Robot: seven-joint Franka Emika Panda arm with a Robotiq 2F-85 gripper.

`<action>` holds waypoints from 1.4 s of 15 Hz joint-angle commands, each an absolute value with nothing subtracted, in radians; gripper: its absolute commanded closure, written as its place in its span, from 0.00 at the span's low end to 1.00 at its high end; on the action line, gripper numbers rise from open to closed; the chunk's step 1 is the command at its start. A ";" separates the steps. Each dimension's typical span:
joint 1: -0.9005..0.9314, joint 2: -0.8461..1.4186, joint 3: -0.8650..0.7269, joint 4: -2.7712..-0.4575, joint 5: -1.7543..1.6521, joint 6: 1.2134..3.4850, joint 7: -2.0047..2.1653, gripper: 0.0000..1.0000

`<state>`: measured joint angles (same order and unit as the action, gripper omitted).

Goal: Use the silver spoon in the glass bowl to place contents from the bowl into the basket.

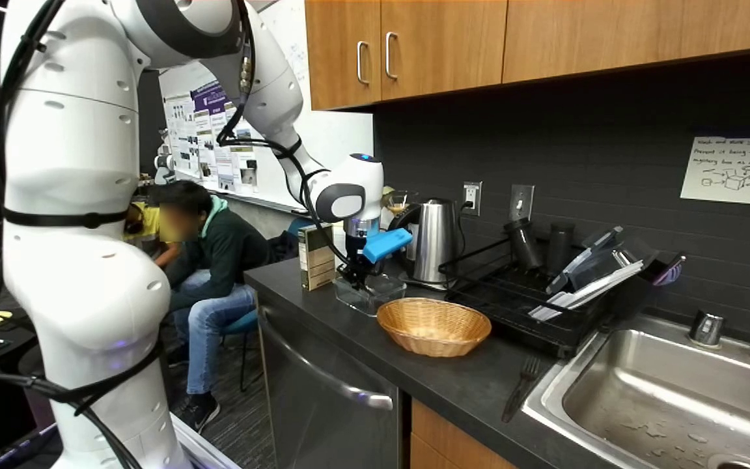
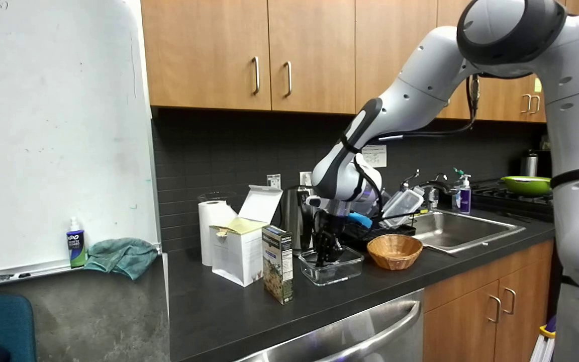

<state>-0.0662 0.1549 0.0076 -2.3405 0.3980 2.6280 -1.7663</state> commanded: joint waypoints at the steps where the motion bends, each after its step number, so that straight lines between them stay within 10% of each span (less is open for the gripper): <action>1: -0.086 0.160 0.025 -2.324 0.399 2.618 -1.754 0.94; 21: -0.073 0.090 0.008 -2.308 0.308 2.532 -1.625 0.96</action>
